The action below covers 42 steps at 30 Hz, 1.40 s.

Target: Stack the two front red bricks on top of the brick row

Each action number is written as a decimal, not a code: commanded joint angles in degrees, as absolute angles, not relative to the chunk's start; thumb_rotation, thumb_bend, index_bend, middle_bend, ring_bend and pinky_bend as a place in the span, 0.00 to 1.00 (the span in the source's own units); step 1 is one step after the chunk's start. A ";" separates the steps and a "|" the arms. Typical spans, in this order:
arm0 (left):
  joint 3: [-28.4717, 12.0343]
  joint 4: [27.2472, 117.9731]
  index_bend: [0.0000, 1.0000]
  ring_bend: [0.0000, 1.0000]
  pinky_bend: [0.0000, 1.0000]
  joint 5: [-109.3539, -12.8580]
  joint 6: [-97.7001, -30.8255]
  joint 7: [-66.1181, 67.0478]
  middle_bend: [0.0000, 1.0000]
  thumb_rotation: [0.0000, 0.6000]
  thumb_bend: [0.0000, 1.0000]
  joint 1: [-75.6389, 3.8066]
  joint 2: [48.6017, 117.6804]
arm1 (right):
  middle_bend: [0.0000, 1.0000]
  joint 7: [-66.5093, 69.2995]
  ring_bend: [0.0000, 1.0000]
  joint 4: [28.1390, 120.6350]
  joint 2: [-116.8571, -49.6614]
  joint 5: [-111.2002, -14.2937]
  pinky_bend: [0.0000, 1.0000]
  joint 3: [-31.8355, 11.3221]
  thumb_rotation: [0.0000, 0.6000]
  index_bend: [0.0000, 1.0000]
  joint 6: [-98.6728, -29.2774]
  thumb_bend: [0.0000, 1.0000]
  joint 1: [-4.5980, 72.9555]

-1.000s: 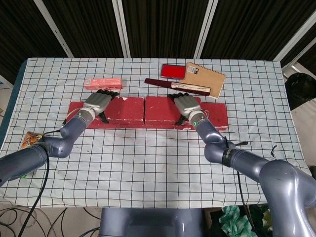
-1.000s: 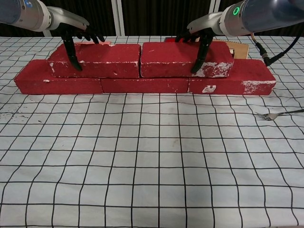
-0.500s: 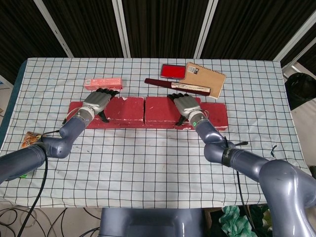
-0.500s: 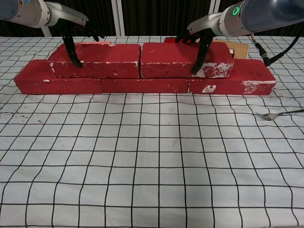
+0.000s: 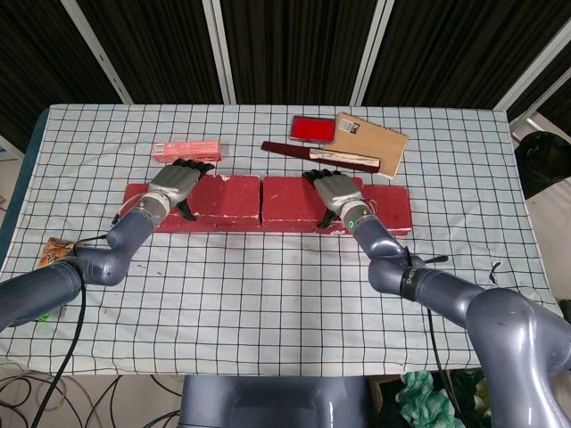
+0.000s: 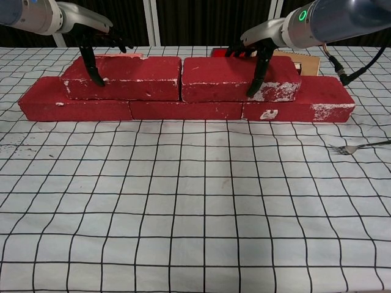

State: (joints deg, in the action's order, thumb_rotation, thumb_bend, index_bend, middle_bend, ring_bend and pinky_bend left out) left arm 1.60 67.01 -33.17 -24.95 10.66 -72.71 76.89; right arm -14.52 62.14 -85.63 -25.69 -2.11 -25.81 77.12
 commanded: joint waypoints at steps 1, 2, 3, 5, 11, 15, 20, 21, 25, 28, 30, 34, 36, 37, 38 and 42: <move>1.66 66.99 0.03 0.00 0.00 -33.12 -24.93 10.73 0.06 1.00 0.00 -72.78 76.89 | 0.01 -14.54 0.03 62.01 -85.78 -25.55 0.09 -2.05 1.00 0.04 -26.00 0.08 77.18; 1.68 67.00 0.03 0.00 0.00 -33.08 -24.96 10.74 0.06 1.00 0.00 -72.80 76.87 | 0.01 -14.55 0.03 61.97 -85.82 -25.50 0.09 -2.04 1.00 0.04 -26.06 0.08 77.20; 1.68 67.04 0.03 0.00 0.00 -33.04 -24.97 10.72 0.06 1.00 0.00 -72.80 76.84 | 0.01 -14.55 0.03 61.97 -85.84 -25.46 0.09 -2.03 1.00 0.04 -26.11 0.08 77.21; 1.68 67.06 0.03 0.00 0.00 -32.97 -25.02 10.70 0.06 1.00 0.00 -72.80 76.79 | 0.00 -14.51 0.02 61.94 -85.93 -25.39 0.09 -2.10 1.00 0.04 -26.30 0.08 77.23; 1.85 67.01 0.03 0.00 0.00 -32.80 -24.85 10.71 0.06 1.00 0.00 -72.84 76.75 | 0.00 -14.52 0.02 61.43 -86.26 -25.22 0.09 -2.05 1.00 0.04 -26.15 0.07 77.26; 1.77 67.01 0.03 0.00 0.00 -32.79 -24.74 10.54 0.06 1.00 0.00 -72.83 76.68 | 0.00 -14.64 0.01 61.33 -86.27 -25.04 0.09 -1.96 1.00 0.03 -26.28 0.06 77.32; 1.79 66.96 0.03 0.00 0.00 -32.84 -24.54 10.43 0.06 1.00 0.00 -72.87 76.67 | 0.00 -14.83 0.01 61.48 -86.25 -24.88 0.09 -1.82 1.00 0.03 -26.15 0.06 77.43; 1.78 66.96 0.03 0.00 0.00 -32.84 -24.55 10.42 0.06 1.00 0.00 -72.86 76.68 | 0.00 -14.84 0.01 61.48 -86.25 -24.86 0.09 -1.81 1.00 0.03 -26.12 0.06 77.44; 1.85 66.89 0.03 0.00 0.00 -32.84 -24.58 10.38 0.06 1.00 0.00 -72.85 76.65 | 0.00 -14.87 0.01 61.48 -86.30 -24.76 0.09 -1.86 1.00 0.02 -26.35 0.06 77.50; 1.96 66.87 0.03 0.00 0.00 -32.72 -24.59 10.41 0.06 1.00 0.00 -72.88 76.60 | 0.00 -14.92 0.00 61.56 -86.24 -24.76 0.09 -1.88 1.00 0.02 -26.48 0.06 77.51; 2.03 66.86 0.03 0.00 0.00 -32.63 -24.60 10.43 0.06 1.00 0.00 -72.91 76.61 | 0.00 -14.95 0.00 61.57 -86.22 -24.71 0.09 -1.89 1.00 0.01 -26.57 0.06 77.51; 2.21 66.77 0.03 0.00 0.00 -32.44 -24.54 10.59 0.06 1.00 0.00 -73.07 76.74 | 0.00 -15.03 0.00 61.71 -86.10 -24.61 0.09 -1.82 1.00 0.00 -26.37 0.06 77.56; 2.27 66.74 0.03 0.00 0.00 -32.35 -24.56 10.64 0.06 1.00 0.00 -73.12 76.83 | 0.00 -15.07 0.00 61.71 -86.15 -24.69 0.09 -1.89 1.00 0.00 -26.69 0.06 77.56; 2.32 66.72 0.03 0.00 0.00 -32.31 -24.55 10.69 0.06 1.00 0.00 -73.18 76.85 | 0.00 -15.06 0.00 61.74 -86.15 -24.72 0.09 -1.92 1.00 0.00 -26.77 0.06 77.53; 2.34 66.72 0.03 0.00 0.00 -32.27 -24.53 10.72 0.06 1.00 0.00 -73.22 76.86 | 0.00 -15.03 0.00 61.77 -86.12 -24.72 0.09 -1.96 1.00 0.00 -26.75 0.06 77.51; 2.37 66.83 0.03 0.00 0.00 -32.06 -24.81 10.81 0.06 1.00 0.00 -73.35 76.77 | 0.00 -14.95 0.00 62.10 -85.90 -25.05 0.09 -2.23 1.00 0.00 -27.11 0.06 77.38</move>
